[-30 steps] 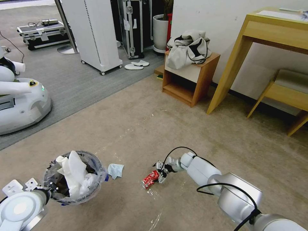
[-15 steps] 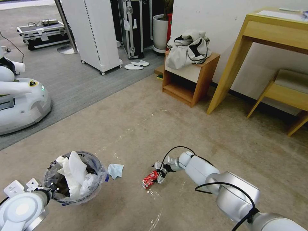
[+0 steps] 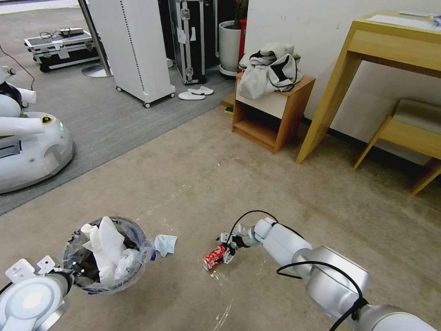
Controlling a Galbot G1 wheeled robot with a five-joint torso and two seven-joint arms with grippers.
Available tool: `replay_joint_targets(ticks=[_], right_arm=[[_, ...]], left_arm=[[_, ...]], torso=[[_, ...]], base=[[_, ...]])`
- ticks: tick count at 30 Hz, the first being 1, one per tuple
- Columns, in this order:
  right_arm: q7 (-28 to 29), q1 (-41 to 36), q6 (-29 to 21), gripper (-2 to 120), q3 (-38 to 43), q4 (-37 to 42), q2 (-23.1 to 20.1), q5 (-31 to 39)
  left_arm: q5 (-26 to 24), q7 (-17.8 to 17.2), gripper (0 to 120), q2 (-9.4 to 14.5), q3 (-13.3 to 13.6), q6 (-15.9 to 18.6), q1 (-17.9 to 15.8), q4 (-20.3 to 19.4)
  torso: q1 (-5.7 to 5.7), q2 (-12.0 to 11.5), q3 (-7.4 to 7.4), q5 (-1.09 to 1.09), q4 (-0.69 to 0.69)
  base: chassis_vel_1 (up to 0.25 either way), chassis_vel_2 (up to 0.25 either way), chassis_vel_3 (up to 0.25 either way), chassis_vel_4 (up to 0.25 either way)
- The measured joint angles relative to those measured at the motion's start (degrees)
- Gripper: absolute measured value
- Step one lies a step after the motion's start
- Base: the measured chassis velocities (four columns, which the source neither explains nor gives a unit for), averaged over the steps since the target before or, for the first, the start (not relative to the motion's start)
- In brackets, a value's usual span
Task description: Pick up the trash bin and place the garbage on the floor into it.
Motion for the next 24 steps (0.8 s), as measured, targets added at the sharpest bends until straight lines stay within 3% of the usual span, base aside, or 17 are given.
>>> replay_joint_targets(ticks=[24], right_arm=[[-0.9, -1.0, -1.4, 100, 0.1, -0.1, -0.2, 1.9]], left_arm=[[0.4, 0.1, 0, 0.1, -0.1, -0.1, 0.4, -0.1]], torso=[[0.00, 0.0, 0.00, 0.00, 0.00]], base=[[0.000, 0.000, 0.000, 0.000]])
